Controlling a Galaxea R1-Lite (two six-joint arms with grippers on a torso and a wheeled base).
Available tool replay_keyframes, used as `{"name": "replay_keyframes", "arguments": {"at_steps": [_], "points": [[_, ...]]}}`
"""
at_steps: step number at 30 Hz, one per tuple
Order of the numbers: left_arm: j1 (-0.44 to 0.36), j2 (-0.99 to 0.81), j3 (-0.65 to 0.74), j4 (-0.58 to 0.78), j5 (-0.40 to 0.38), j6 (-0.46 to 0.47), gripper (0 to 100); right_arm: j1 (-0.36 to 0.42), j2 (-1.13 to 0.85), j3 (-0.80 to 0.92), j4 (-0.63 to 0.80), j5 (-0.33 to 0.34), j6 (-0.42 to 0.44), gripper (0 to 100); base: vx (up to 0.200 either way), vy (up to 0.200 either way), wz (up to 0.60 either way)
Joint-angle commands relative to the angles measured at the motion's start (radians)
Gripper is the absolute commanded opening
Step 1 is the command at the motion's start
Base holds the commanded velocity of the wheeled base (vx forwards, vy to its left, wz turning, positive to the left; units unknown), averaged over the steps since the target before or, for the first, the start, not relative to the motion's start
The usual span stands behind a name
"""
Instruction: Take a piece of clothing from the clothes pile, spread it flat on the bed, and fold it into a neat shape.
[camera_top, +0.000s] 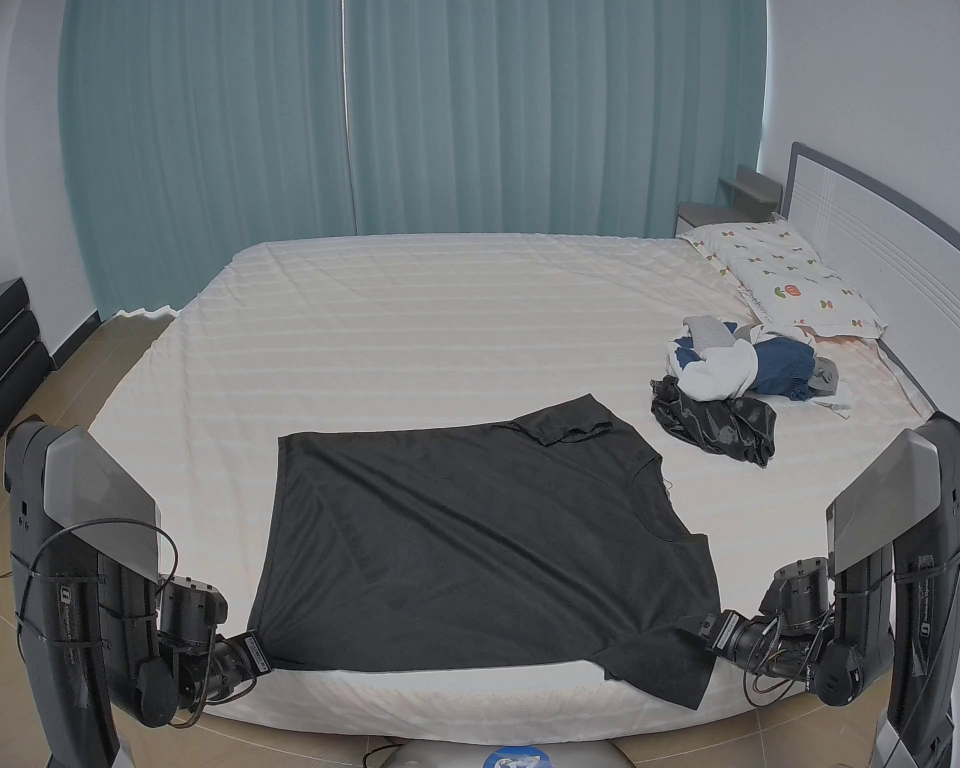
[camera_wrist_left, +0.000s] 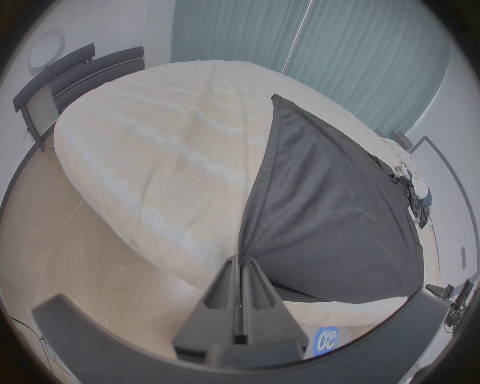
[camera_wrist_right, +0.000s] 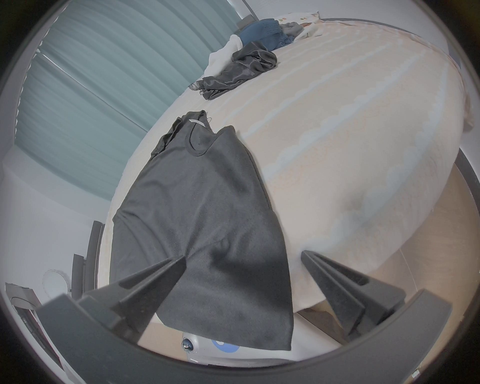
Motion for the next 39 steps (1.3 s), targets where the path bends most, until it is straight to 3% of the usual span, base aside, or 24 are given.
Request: {"name": "replay_keyframes", "arguments": {"at_steps": [1, 7, 17, 23, 24, 32, 38, 39], "points": [[0.010, -0.002, -0.001, -0.014, 0.009, 0.001, 0, 0.002, 0.000, -0.034, -0.012, -0.003, -0.001, 0, 0.000, 0.000, 0.00], [0.036, -0.015, 0.003, -0.153, 0.023, -0.009, 0, -0.020, -0.049, -0.082, -0.011, -0.009, -0.032, 0, 0.000, 0.000, 0.00], [0.076, -0.013, -0.057, -0.156, 0.040, -0.053, 0, -0.087, -0.036, -0.267, -0.006, 0.008, -0.061, 0, 0.000, 0.000, 0.00], [0.063, -0.001, -0.109, -0.156, 0.029, -0.150, 0, -0.083, 0.049, -0.393, 0.043, 0.034, -0.072, 0, 0.000, 0.000, 0.00], [0.062, 0.001, -0.110, -0.156, 0.028, -0.150, 0, -0.083, 0.069, -0.407, 0.052, 0.035, -0.073, 100, 0.000, 0.000, 0.00], [0.062, 0.038, -0.116, -0.156, 0.026, -0.150, 0, -0.106, 0.050, -0.362, 0.003, 0.041, -0.075, 100, 0.000, 0.000, 0.00], [0.062, 0.041, -0.119, -0.156, 0.023, -0.150, 0, -0.106, -0.048, -0.197, -0.009, 0.141, -0.076, 100, 0.000, 0.000, 0.00], [0.062, 0.041, -0.118, -0.156, 0.023, -0.151, 0, -0.095, -0.057, -0.145, -0.009, 0.184, -0.082, 100, 0.000, 0.000, 0.00]]}}
